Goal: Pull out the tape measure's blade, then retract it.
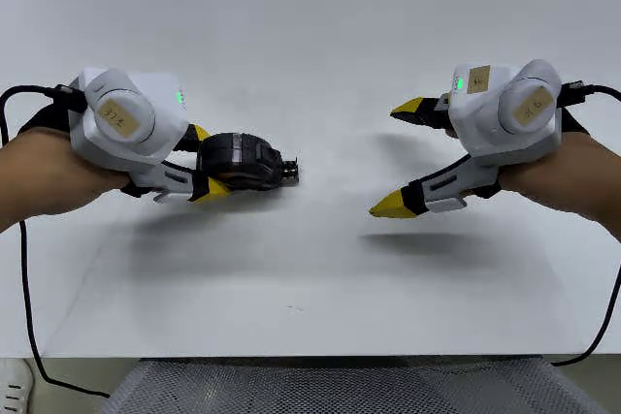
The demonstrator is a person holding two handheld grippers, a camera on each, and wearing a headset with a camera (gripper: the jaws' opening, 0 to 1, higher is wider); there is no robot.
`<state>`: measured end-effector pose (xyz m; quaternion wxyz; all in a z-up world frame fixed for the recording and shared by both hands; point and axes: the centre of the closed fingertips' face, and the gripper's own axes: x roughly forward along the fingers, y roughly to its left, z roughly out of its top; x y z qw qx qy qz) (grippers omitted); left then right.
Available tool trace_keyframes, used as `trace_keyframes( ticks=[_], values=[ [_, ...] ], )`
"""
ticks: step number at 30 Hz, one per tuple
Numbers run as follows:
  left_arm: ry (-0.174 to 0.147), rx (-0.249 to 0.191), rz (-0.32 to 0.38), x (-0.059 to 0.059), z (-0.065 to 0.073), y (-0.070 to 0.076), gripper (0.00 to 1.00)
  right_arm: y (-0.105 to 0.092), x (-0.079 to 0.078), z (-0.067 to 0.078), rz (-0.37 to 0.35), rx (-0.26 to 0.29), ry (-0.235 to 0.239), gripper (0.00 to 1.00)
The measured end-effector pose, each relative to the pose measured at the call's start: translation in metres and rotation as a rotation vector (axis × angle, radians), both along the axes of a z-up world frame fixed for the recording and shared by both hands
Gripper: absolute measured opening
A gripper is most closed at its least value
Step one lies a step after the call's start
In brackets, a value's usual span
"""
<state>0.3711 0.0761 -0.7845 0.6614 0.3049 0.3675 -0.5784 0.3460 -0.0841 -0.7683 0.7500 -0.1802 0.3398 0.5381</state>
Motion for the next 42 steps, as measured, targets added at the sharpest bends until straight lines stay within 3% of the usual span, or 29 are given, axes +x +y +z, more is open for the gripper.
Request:
trace_keyframes(
  ticks=[11,22,42],
  values=[
    [-0.001,0.004,-0.005,0.001,-0.001,0.000,0.27,0.019,0.005,-0.005,0.032,0.016,-0.011,0.69],
    [-0.005,0.012,-0.011,0.002,-0.002,0.002,0.27,0.045,0.011,-0.012,0.079,0.044,-0.023,0.57],
    [-0.004,0.019,-0.018,0.002,-0.004,0.003,0.27,0.076,0.011,-0.025,0.142,0.079,-0.041,0.37]
  ],
)
